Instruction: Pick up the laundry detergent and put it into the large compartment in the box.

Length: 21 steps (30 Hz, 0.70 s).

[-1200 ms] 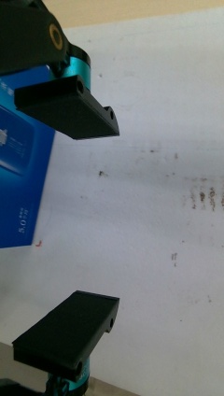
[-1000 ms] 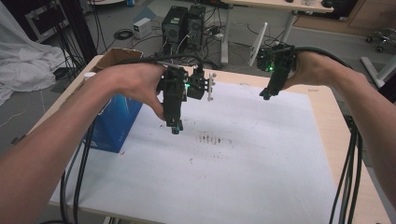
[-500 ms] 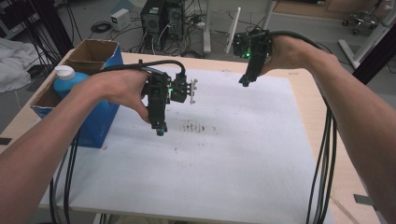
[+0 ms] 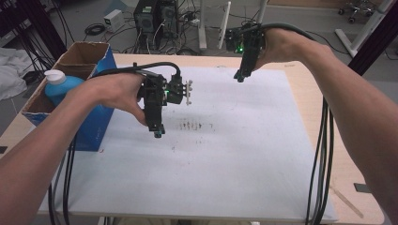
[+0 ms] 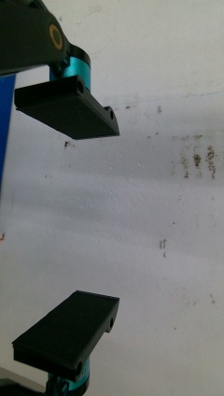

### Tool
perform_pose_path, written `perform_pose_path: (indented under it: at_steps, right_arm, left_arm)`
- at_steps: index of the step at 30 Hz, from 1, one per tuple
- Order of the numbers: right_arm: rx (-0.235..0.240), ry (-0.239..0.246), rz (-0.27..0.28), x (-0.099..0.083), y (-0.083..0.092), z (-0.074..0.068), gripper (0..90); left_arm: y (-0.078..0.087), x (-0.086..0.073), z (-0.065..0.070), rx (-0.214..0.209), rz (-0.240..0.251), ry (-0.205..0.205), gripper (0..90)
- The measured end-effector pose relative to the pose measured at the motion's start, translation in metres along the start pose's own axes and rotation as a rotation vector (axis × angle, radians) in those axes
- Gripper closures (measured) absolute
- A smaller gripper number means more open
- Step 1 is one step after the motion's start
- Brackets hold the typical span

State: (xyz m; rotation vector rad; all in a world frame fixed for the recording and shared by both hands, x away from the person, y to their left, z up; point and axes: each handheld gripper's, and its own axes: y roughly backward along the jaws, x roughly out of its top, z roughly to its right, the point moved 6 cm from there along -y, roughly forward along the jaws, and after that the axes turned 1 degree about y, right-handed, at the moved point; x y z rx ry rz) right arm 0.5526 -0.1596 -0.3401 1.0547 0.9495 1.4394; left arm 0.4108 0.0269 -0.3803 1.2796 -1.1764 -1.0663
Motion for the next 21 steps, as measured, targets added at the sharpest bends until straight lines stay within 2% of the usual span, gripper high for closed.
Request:
perform_pose_path:
  at_steps: [11, 21]
  right_arm:
    - [0.002, 0.009, 0.0, 0.0005, -0.0024, -0.0013, 12.4]
    - [-0.006, 0.004, 0.011, 0.0048, 0.0027, -0.0053, 12.4]
  left_arm:
    - [-0.0011, 0.0016, 0.0015, -0.005, 0.001, -0.007, 15.6]
    - [0.0005, 0.0001, 0.0033, -0.007, 0.008, -0.008, 15.6]
